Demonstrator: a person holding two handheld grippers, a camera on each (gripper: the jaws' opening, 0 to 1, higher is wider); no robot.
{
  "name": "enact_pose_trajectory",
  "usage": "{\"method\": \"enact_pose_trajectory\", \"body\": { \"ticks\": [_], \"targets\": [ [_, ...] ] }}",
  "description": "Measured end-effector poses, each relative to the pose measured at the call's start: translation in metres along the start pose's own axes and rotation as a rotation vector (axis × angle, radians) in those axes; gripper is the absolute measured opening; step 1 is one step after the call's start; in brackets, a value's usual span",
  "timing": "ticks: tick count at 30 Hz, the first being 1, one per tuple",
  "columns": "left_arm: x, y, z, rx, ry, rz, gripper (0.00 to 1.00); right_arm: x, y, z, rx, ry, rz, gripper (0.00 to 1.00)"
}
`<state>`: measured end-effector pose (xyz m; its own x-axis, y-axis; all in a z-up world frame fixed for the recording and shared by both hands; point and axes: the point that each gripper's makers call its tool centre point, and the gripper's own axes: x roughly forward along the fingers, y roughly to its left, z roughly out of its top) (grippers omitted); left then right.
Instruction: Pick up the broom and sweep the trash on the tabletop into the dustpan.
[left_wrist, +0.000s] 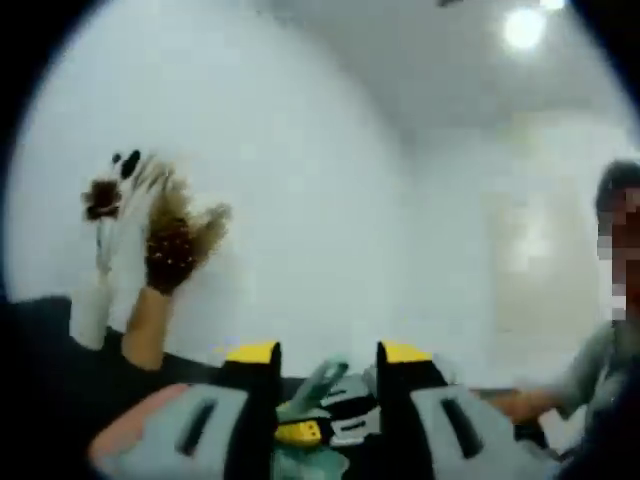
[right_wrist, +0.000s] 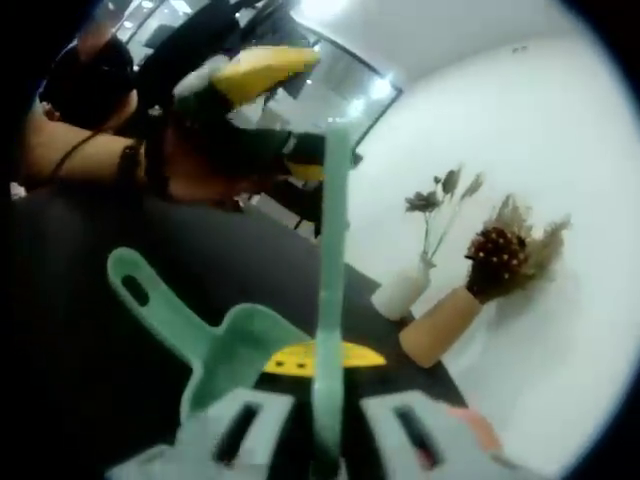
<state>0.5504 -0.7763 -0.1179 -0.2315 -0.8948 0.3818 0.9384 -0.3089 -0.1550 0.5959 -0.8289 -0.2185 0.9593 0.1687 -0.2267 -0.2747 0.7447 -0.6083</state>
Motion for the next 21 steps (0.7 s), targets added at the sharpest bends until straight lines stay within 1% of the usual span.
{"method": "enact_pose_trajectory", "body": {
  "ticks": [1, 2, 3, 4, 5, 7, 8, 9, 10, 11, 12, 13, 14, 15, 16, 18, 19, 21],
  "targets": [
    [0.002, 0.002, -0.004, 0.012, 0.018, 0.023, 0.47, 0.000, 0.000, 0.000, 0.000, 0.000, 0.000, 0.02],
    [0.004, 0.008, -0.006, 0.029, 0.030, 0.070, 0.49, -0.001, -0.001, 0.000, -0.003, 0.003, -0.008, 0.02],
    [0.006, 0.005, -0.012, 0.020, 0.063, 0.074, 0.52, -0.001, 0.000, 0.000, -0.003, 0.002, -0.009, 0.02],
    [0.008, 0.009, -0.014, 0.019, 0.078, 0.120, 0.57, -0.001, 0.000, 0.000, 0.000, 0.002, -0.009, 0.02],
    [0.010, 0.005, -0.012, 0.028, 0.070, 0.125, 0.59, -0.001, 0.000, 0.000, 0.000, 0.001, -0.013, 0.02],
    [0.014, -0.004, -0.012, 0.098, 0.054, 0.158, 0.57, 0.000, 0.002, 0.000, -0.002, 0.002, -0.013, 0.02],
    [0.014, -0.004, -0.012, 0.096, 0.053, 0.196, 0.55, 0.001, 0.003, 0.001, -0.008, 0.004, -0.014, 0.02],
    [0.013, -0.005, -0.014, 0.114, 0.067, 0.212, 0.49, 0.001, 0.003, 0.001, -0.012, 0.005, -0.017, 0.02],
    [0.014, -0.006, -0.014, 0.155, 0.073, 0.247, 0.44, 0.001, 0.004, 0.001, -0.013, 0.006, -0.017, 0.02],
    [0.011, 0.003, -0.016, 0.214, 0.104, 0.332, 0.39, 0.002, 0.003, 0.001, -0.016, 0.007, -0.020, 0.02],
    [0.013, -0.004, -0.016, 0.252, 0.101, 0.341, 0.34, 0.002, 0.001, 0.001, -0.019, 0.008, -0.020, 0.02],
    [0.014, -0.003, -0.014, 0.247, 0.088, 0.371, 0.33, 0.003, 0.001, 0.001, -0.022, 0.009, -0.019, 0.02],
    [0.013, -0.002, -0.016, 0.239, 0.103, 0.383, 0.31, 0.002, 0.002, 0.001, -0.025, 0.010, -0.020, 0.02],
    [0.013, -0.006, -0.013, 0.210, 0.074, 0.361, 0.30, 0.002, 0.002, 0.001, -0.026, 0.011, -0.021, 0.02],
    [0.012, -0.005, -0.014, 0.196, 0.077, 0.363, 0.29, 0.002, 0.003, 0.001, -0.027, 0.011, -0.021, 0.02],
    [0.011, -0.005, -0.018, 0.212, 0.093, 0.372, 0.28, 0.002, 0.003, 0.001, -0.030, 0.011, -0.025, 0.02],
    [0.009, -0.001, -0.020, 0.240, 0.105, 0.397, 0.26, 0.002, 0.004, 0.001, -0.030, 0.011, -0.025, 0.02],
    [0.009, -0.001, -0.024, 0.242, 0.108, 0.398, 0.22, 0.002, 0.003, 0.001, -0.032, 0.011, -0.026, 0.02]
  ]
}}
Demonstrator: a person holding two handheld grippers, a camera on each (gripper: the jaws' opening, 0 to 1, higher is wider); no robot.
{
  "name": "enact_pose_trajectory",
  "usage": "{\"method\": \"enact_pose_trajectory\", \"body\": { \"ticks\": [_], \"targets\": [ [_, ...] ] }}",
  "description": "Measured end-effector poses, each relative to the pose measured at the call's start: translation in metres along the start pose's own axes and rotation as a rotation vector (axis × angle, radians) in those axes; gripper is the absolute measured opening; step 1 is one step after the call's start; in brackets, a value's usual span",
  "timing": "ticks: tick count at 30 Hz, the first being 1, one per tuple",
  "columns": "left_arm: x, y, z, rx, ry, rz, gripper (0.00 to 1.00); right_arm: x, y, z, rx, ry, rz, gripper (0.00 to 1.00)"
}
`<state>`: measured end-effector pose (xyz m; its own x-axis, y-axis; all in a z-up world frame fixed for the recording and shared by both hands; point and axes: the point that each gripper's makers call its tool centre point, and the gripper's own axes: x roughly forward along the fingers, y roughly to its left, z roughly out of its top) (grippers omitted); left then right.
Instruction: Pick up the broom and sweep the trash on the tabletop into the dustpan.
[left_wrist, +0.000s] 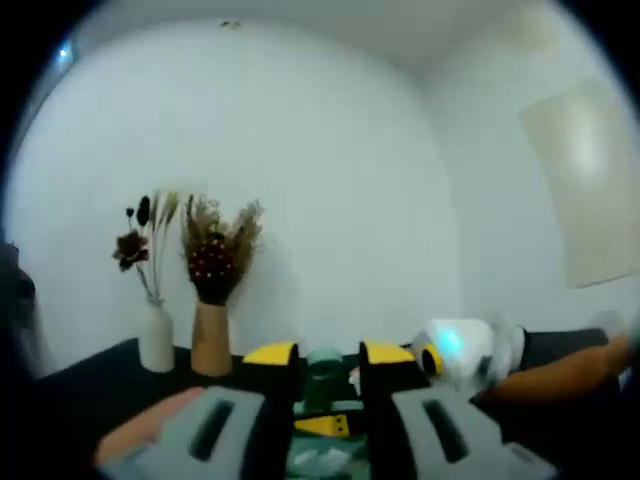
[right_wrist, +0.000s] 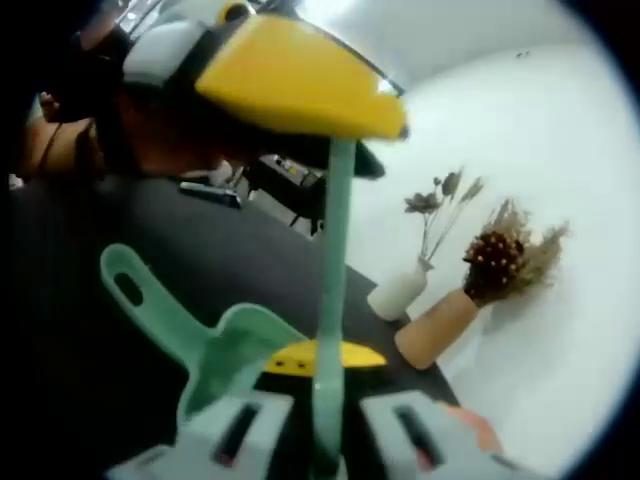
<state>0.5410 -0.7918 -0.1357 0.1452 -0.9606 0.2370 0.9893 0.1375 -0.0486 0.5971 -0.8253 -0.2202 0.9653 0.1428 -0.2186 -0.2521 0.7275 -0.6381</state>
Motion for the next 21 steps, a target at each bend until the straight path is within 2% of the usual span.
{"method": "enact_pose_trajectory", "body": {
  "ticks": [3, 10, 12, 15, 17, 21],
  "targets": [
    [-0.001, -0.001, -0.002, 0.011, -0.003, 0.018, 0.17, 0.002, -0.002, -0.001, -0.007, 0.000, 0.002, 0.02],
    [0.003, 0.006, 0.001, 0.046, -0.014, 0.038, 0.16, 0.000, 0.000, -0.001, -0.011, 0.003, 0.005, 0.03],
    [0.003, 0.010, 0.001, 0.037, -0.015, 0.044, 0.16, -0.003, 0.002, -0.002, 0.027, 0.011, 0.049, 0.07],
    [0.003, 0.015, 0.002, 0.018, -0.018, 0.060, 0.16, -0.008, -0.010, 0.004, 0.059, 0.001, 0.060, 0.12],
    [0.003, 0.016, 0.003, 0.016, -0.022, 0.068, 0.16, -0.017, -0.011, 0.006, 0.084, 0.003, 0.089, 0.13],
    [0.005, 0.009, 0.004, 0.032, -0.035, 0.057, 0.16, -0.026, -0.013, 0.001, 0.075, 0.047, 0.151, 0.13]
  ]
}}
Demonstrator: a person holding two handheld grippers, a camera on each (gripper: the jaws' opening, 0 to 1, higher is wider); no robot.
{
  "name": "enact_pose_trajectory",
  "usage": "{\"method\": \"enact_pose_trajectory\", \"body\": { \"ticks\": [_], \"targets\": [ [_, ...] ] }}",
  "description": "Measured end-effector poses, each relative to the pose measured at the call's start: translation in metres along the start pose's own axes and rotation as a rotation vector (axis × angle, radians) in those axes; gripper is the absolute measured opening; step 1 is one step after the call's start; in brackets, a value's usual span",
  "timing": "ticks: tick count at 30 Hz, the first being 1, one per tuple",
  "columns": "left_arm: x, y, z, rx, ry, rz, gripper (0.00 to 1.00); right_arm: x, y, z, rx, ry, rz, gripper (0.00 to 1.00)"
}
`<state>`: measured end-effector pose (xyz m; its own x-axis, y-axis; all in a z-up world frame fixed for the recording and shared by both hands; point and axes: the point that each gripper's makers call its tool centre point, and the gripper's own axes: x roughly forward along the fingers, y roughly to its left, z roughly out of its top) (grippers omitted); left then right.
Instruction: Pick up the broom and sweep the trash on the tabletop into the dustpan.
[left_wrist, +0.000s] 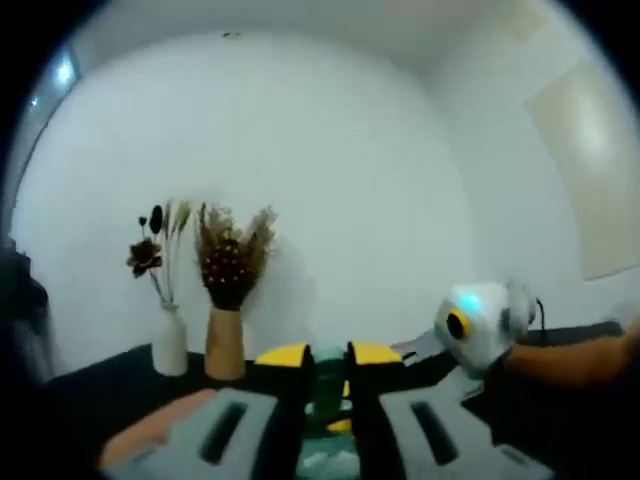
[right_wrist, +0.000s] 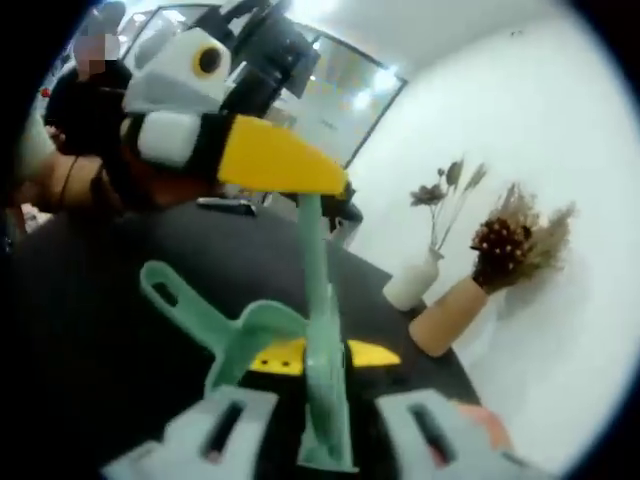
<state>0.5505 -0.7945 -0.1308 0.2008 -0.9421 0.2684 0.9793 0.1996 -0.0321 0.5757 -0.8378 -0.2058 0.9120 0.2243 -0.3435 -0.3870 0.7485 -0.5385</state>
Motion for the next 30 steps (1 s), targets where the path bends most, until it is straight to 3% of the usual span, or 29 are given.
{"method": "enact_pose_trajectory", "body": {
  "ticks": [7, 11, 13, 15, 25, 28, 30],
  "targets": [
    [0.004, 0.002, 0.001, 0.046, -0.014, 0.029, 0.15, -0.009, 0.012, -0.007, 0.033, 0.018, 0.051, 0.11],
    [0.007, 0.002, 0.002, 0.040, -0.033, 0.037, 0.15, -0.018, 0.013, -0.009, 0.058, 0.014, 0.040, 0.12],
    [0.011, 0.000, 0.003, 0.048, -0.036, 0.040, 0.15, -0.016, 0.013, -0.011, 0.053, 0.029, 0.034, 0.08],
    [0.014, 0.002, 0.003, 0.074, -0.034, 0.047, 0.15, -0.013, 0.007, -0.012, -0.024, 0.042, -0.011, 0.08],
    [0.014, 0.003, -0.005, 0.058, 0.004, 0.047, 0.15, -0.010, 0.005, -0.021, -0.012, 0.073, 0.019, 0.08],
    [0.013, 0.005, -0.005, 0.049, 0.019, 0.067, 0.15, -0.014, 0.002, -0.019, 0.044, 0.051, 0.054, 0.10],
    [0.013, 0.007, -0.006, 0.051, 0.029, 0.090, 0.15, -0.018, 0.018, -0.016, 0.102, 0.018, 0.100, 0.15]
  ]
}}
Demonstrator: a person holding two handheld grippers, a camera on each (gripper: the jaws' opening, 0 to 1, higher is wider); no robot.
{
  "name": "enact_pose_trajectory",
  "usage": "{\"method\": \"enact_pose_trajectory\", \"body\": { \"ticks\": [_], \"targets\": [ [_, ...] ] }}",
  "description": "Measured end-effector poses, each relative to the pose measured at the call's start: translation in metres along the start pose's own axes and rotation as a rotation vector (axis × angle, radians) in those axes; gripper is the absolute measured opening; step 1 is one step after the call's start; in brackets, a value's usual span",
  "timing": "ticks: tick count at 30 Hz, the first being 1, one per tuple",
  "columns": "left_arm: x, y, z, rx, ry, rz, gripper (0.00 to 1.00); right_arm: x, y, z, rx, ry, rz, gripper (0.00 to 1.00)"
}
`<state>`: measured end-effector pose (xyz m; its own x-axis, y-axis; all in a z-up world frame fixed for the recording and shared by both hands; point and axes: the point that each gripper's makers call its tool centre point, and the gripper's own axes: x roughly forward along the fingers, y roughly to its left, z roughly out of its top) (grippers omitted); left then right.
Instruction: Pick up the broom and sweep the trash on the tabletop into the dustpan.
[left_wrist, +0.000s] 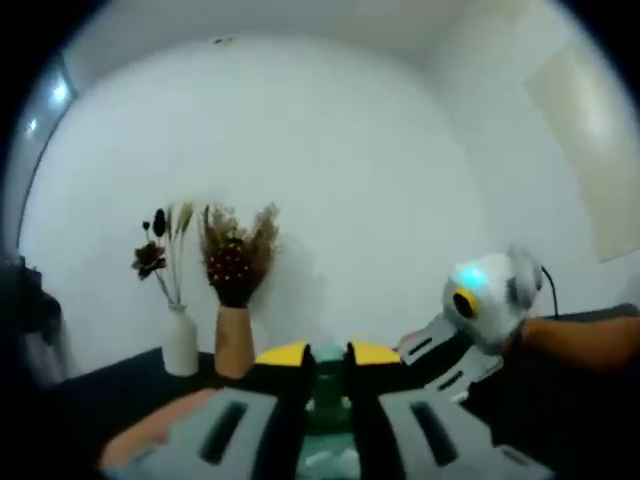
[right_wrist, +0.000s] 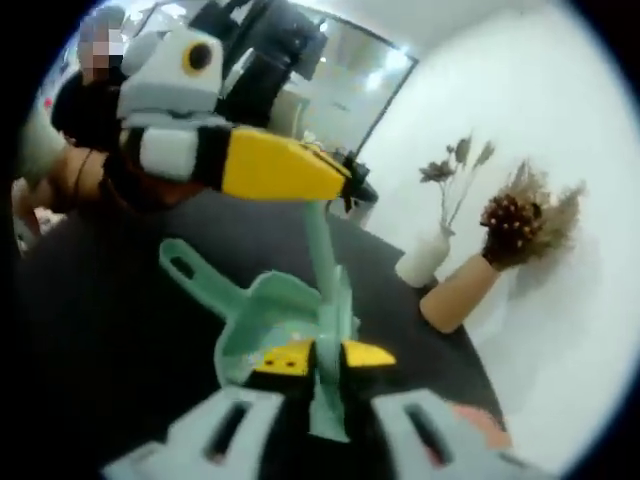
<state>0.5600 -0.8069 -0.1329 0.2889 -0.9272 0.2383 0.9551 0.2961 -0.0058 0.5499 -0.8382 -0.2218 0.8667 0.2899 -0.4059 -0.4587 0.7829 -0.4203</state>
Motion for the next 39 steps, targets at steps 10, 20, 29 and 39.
{"method": "enact_pose_trajectory", "body": {
  "ticks": [10, 20, 29, 39],
  "targets": [
    [-0.011, -0.001, -0.008, 0.004, 0.041, 0.050, 0.15, -0.028, 0.002, 0.023, 0.123, -0.107, 0.108, 0.16],
    [-0.035, -0.003, -0.028, -0.020, 0.112, 0.109, 0.16, -0.045, -0.018, 0.033, 0.173, -0.194, 0.039, 0.15],
    [-0.051, -0.003, -0.051, -0.042, 0.211, 0.136, 0.16, -0.038, -0.018, 0.020, 0.180, -0.166, 0.026, 0.15],
    [-0.057, -0.006, -0.061, -0.058, 0.259, 0.139, 0.16, -0.039, -0.025, 0.013, 0.209, -0.168, 0.021, 0.14]
  ]
}}
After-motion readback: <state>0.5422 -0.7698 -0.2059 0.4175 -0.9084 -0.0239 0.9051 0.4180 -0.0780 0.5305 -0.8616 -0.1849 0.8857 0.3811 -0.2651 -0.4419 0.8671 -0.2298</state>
